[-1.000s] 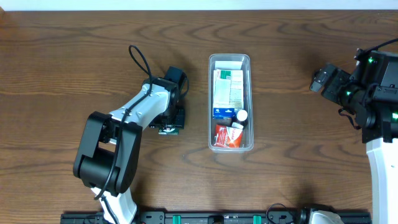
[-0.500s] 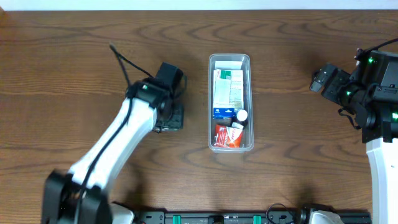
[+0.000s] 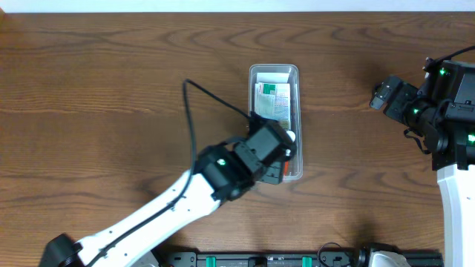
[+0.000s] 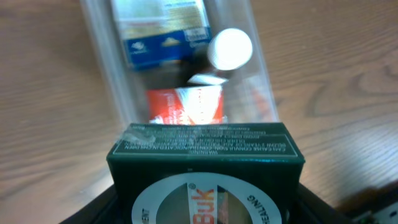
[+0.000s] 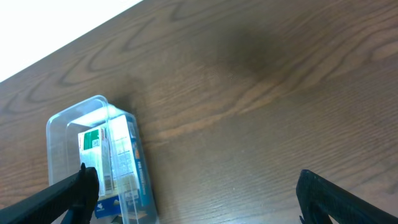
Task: Pack container
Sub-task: 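Carry the green box right and lower it into the container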
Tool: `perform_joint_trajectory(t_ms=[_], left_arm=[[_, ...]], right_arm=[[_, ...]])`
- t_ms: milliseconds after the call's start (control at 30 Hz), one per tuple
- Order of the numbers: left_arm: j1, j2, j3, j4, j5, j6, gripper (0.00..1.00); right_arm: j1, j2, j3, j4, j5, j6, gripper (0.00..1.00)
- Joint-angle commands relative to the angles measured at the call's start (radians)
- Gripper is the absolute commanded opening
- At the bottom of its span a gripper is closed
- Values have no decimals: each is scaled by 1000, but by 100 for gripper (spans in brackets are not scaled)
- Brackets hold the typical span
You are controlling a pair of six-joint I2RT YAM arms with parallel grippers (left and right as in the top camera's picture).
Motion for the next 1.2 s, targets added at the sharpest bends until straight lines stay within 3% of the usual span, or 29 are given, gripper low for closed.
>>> perform_joint_trajectory(t_ms=[0, 233, 467, 533, 767, 967, 1167], left_arm=[[-13, 81, 13, 33, -58, -78, 54], [-13, 244, 14, 93, -61, -90, 55], [-13, 246, 42, 63, -60, -90, 72], [-11, 232, 82, 13, -57, -90, 86], [28, 148, 253, -130, -58, -20, 98], [155, 21, 287, -182, -116, 61, 99], [423, -110, 287, -263, -279, 175, 98]], right_arm=[[-4, -1, 3, 0, -1, 10, 99], [-4, -1, 3, 0, -1, 10, 99], [-4, -1, 3, 0, -1, 10, 99], [-4, -1, 3, 0, -1, 10, 99], [-4, -1, 3, 0, -1, 10, 99], [-4, -1, 3, 0, -1, 10, 99], [-4, -1, 3, 0, -1, 10, 99]])
